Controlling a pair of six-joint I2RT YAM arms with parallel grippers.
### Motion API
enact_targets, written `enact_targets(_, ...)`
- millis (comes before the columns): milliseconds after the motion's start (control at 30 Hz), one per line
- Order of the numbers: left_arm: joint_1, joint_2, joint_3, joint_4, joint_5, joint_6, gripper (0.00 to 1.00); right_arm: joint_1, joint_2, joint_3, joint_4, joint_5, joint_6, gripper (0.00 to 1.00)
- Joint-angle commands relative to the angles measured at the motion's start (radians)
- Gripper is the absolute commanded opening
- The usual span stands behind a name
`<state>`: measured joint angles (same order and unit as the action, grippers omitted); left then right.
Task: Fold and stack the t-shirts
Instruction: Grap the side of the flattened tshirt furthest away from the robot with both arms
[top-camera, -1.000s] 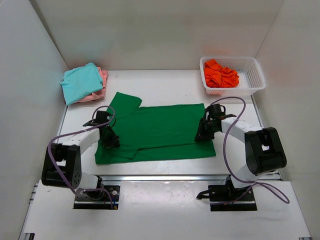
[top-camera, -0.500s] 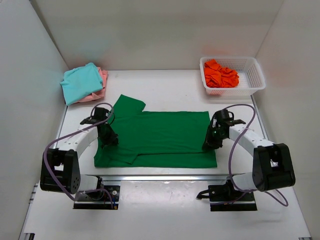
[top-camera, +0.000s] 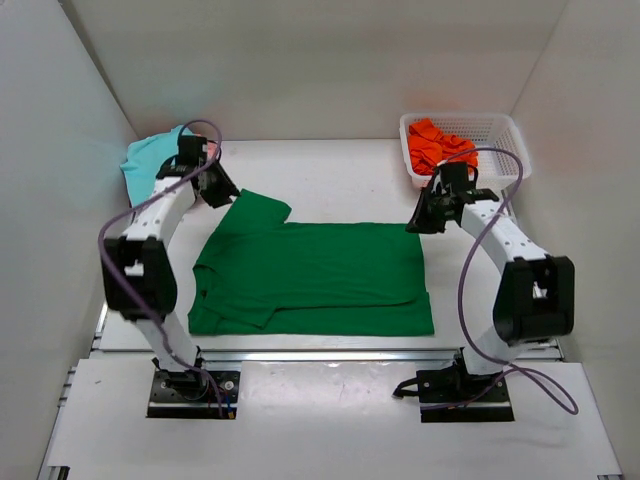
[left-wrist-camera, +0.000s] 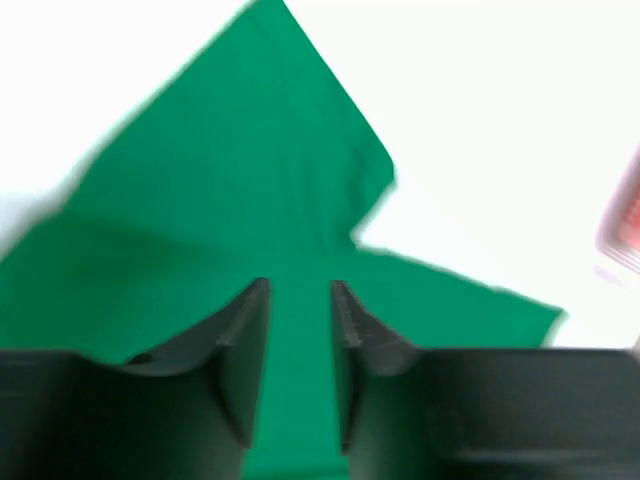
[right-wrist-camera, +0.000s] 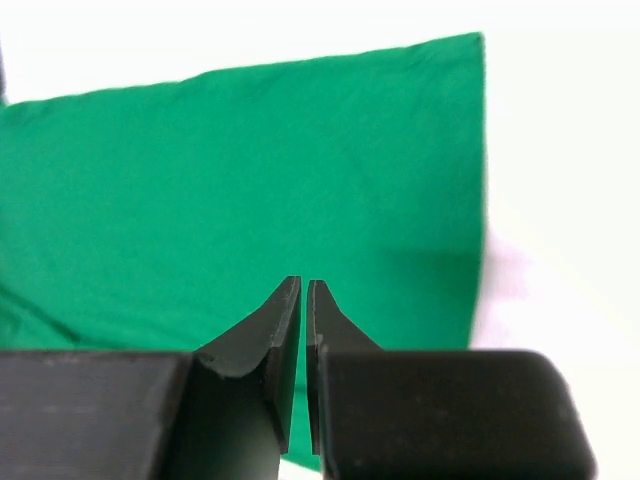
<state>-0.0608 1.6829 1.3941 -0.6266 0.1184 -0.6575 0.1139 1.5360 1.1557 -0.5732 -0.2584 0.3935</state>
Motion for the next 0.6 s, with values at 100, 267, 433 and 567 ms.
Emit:
enact_targets(100,0.042,0.279,0.279,-0.028,-0.054,0.136,0.47,-0.016,0.118,0.116,0.010,0.045,-0.051,0.05)
enact_targets(267,0.055,0.411,0.400,-0.042,-0.097,0.163,0.45,-0.031,0.185,0.157,-0.002,0.054,-0.056,0.07)
enact_targets(433,0.041,0.492,0.431,-0.067,-0.160,0.249,0.50,-0.043,0.236,0.211,-0.013,0.059,-0.064,0.07)
enact_targets(567,0.024,0.538,0.445,-0.097,-0.203,0.269,0.61,-0.053,0.280,0.260,-0.031,0.061,-0.068,0.07)
